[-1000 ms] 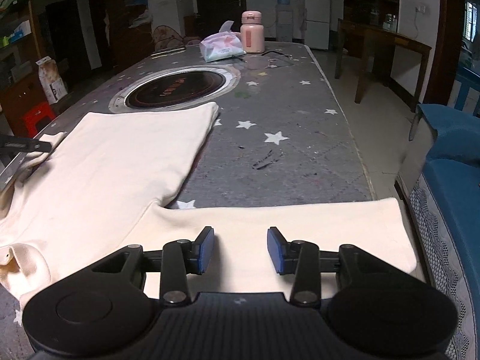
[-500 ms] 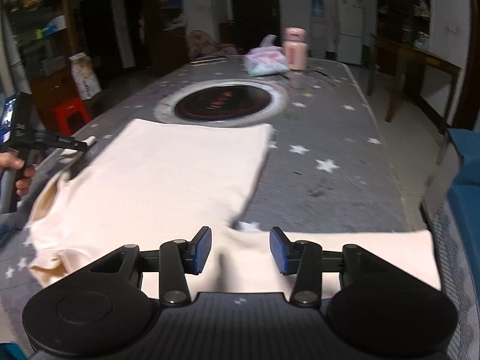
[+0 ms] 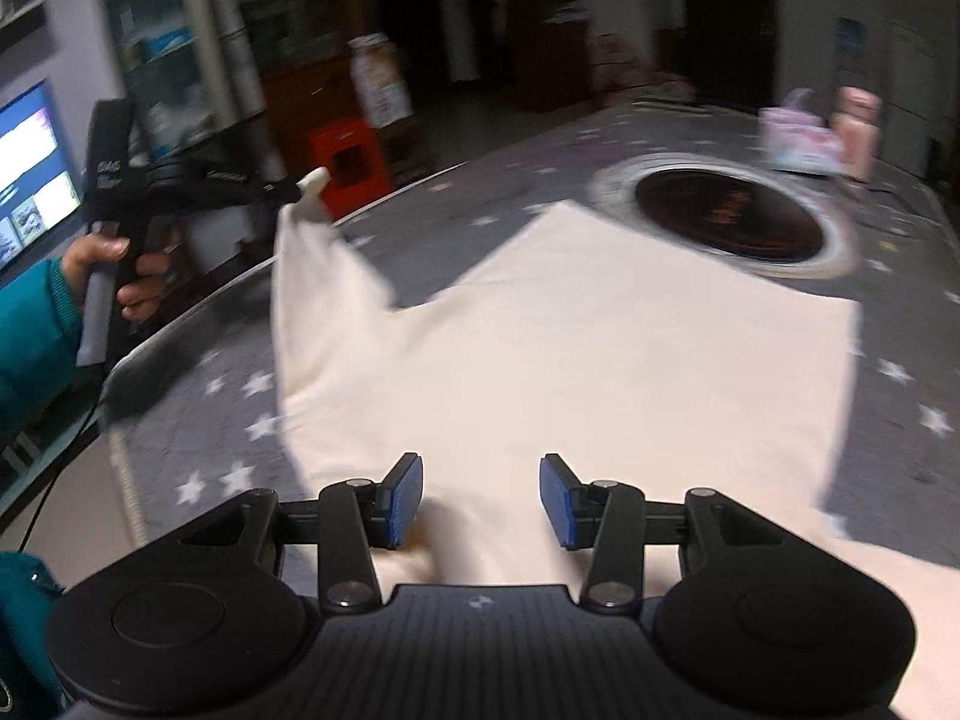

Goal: Fold clothes

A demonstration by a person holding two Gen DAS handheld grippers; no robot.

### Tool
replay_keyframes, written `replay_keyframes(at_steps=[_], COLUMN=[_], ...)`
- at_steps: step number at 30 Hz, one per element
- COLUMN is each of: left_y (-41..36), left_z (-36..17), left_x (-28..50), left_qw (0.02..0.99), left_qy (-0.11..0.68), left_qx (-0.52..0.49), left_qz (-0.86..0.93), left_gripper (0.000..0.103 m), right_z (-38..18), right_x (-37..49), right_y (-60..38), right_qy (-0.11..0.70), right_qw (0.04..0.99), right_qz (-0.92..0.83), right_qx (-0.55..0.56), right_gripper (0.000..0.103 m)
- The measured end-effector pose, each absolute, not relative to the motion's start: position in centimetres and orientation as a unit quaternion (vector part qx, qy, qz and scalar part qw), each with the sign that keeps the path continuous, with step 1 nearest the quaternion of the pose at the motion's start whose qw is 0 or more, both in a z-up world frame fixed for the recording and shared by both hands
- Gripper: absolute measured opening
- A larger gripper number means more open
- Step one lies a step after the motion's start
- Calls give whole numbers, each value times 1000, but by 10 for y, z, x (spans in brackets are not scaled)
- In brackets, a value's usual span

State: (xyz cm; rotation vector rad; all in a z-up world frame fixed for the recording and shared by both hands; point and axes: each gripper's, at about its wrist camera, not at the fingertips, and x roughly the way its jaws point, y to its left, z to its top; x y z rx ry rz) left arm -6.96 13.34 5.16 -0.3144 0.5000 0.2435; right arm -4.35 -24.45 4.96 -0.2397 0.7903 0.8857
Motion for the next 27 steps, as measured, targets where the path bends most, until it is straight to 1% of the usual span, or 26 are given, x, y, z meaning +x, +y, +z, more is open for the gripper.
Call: replay_keyframes(at_steps=[4,8,12,16,19,27], left_y=[146,150,166,159,131,29], left_z=[37,22,12,25,39,46], left_x=[-83,-87,-89,-94,-88,-57], left_qw=[941,934,918,925,938,933], left_qy=[265,289,310,299,293,318], left_qx=[-153,-130,-148,-163,-161,-125], left_qz=[142,168,197,170,92,-111], left_gripper=[4,3,4,4,6,6], right_z=[44,34,30,29,28,28], right_x=[-55,-61,-66,-66,-65,-66], right_y=[-218,-204,-202,-205,-204,-206], right_qy=[375,384,393,394,394,391], right_qw=[799,784,776,777,777,779], right_qz=[451,465,466,466,466,465], right_qx=[-133,-150,-159,-156,-155,-153], right_gripper=[44,44,47,47,48,49])
